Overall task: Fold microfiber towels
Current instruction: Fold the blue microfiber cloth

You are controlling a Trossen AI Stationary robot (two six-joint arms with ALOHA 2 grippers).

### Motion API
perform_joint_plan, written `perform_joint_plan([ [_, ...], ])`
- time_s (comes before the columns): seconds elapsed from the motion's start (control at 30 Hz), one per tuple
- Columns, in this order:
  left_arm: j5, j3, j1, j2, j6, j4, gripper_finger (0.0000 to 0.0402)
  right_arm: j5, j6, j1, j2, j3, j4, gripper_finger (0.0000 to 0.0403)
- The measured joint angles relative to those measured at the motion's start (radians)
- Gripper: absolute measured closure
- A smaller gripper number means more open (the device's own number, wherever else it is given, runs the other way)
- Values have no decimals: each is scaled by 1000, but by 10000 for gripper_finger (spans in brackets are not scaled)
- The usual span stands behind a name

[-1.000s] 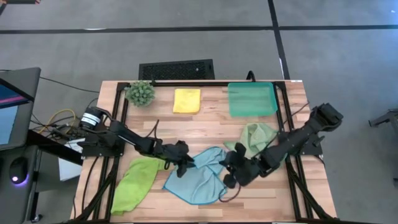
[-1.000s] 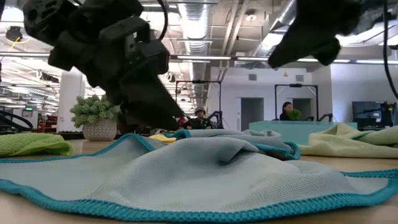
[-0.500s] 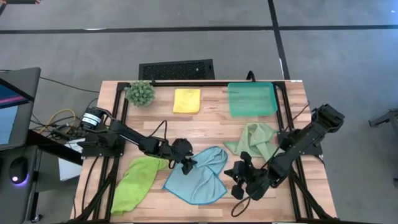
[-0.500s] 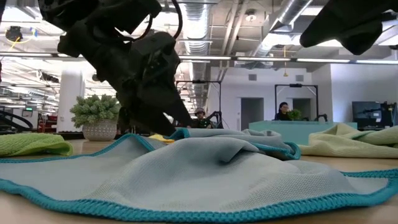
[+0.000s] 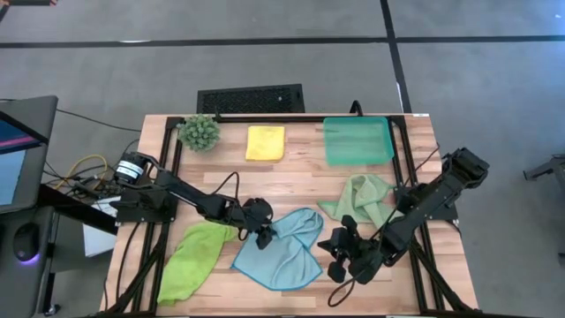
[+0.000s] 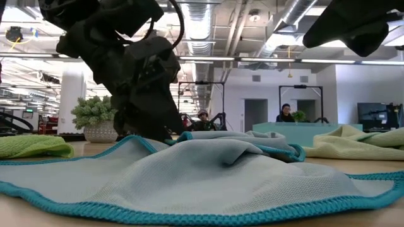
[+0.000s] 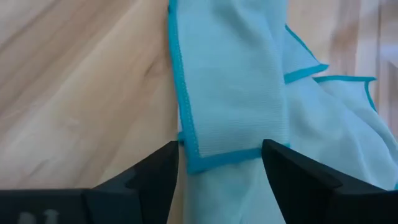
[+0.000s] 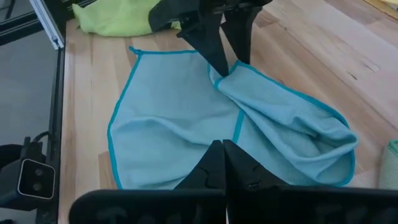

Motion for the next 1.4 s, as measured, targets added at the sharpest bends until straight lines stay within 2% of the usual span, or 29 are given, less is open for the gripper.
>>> perform_joint_plan([
  [0.1,2,0,0,0,-8,-6,189,0,0,0,0,0,0,396],
  [0.23,8,0,0,0,-13,-7,224,0,0,0,0,0,0,396],
  [0.6,14,11,4,-5,66,-7,392,0,-1,0,0,-1,0,396],
  [0.73,95,71,20,-15,132,-19,399,-1,13,0,0,-1,-2,396],
  [0.83,111,143,28,-57,209,-156,400,-2,90,0,0,-9,3,396],
  [1.07,-77,298,31,-152,328,-606,401,-4,374,-1,0,-87,9,391],
  [1.23,-171,317,37,-178,350,-743,401,-41,473,-47,12,-147,101,337],
  [1.33,-190,317,54,-178,369,-765,401,-66,480,-87,77,-156,211,297],
  [1.4,-196,317,67,-179,380,-763,401,-133,489,-118,134,-151,281,273],
])
